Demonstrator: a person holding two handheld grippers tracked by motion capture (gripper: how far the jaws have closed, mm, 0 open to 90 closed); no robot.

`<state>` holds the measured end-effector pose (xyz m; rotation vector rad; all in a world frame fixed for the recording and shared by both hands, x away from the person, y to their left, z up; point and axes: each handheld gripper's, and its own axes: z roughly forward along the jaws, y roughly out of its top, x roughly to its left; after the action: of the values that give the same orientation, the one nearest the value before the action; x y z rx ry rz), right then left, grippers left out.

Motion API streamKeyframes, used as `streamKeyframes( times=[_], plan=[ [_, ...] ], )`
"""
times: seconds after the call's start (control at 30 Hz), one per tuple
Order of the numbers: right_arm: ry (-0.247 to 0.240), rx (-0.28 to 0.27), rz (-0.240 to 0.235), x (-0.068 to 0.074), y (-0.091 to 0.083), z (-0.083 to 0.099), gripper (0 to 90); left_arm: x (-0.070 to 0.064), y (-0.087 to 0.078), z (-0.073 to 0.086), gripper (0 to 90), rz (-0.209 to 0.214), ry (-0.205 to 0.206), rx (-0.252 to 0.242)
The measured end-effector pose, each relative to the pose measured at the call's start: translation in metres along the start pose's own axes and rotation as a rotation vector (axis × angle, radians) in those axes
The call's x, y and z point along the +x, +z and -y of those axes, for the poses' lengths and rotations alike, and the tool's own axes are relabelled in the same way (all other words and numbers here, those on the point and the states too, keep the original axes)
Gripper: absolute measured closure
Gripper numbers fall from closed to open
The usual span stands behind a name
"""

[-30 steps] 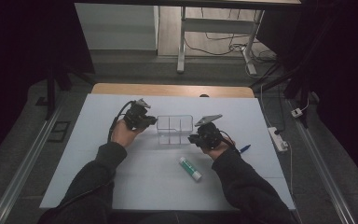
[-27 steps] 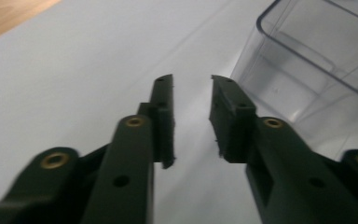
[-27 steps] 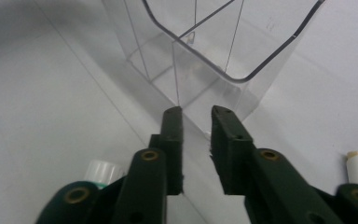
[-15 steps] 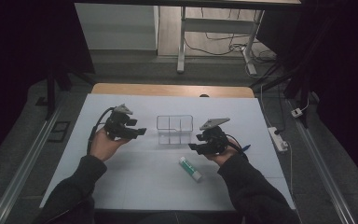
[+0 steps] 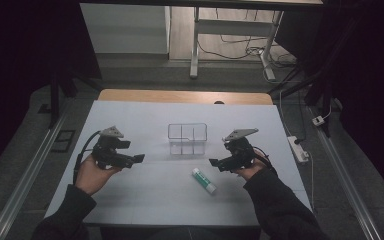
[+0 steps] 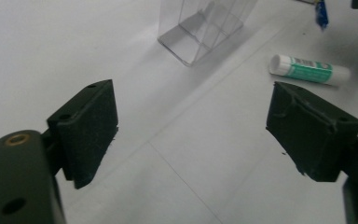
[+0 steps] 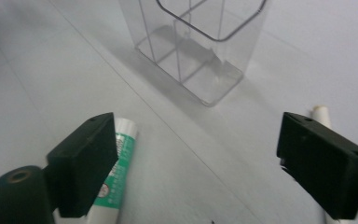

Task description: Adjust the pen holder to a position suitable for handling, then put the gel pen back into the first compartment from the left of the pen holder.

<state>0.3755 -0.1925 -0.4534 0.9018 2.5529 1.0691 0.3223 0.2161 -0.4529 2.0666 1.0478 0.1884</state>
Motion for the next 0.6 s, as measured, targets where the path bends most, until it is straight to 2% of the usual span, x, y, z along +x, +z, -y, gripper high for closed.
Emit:
streamKeyframes(
  times=[0.1,0.2,0.3,0.47,0.6],
  plan=[
    [-0.002,0.011,0.021,-0.004,-0.002,0.004,6.5,-0.005,-0.008,0.009,12.9,0.012,-0.013,-0.009],
    [0.016,0.006,0.026,-0.007,-0.005,0.008,3.6,-0.011,-0.014,0.018,9.5,0.014,-0.010,-0.008],
    [0.020,0.007,0.037,-0.013,-0.009,0.013,1.3,-0.018,-0.022,0.030,4.8,0.001,-0.009,-0.010],
    [0.020,0.019,0.062,-0.018,-0.016,0.019,1.2,-0.026,-0.037,0.051,2.7,-0.025,-0.032,-0.018],
    [0.060,0.019,0.089,-0.030,-0.025,0.028,0.6,-0.030,-0.050,0.069,0.2,-0.051,-0.050,-0.033]
  ],
)
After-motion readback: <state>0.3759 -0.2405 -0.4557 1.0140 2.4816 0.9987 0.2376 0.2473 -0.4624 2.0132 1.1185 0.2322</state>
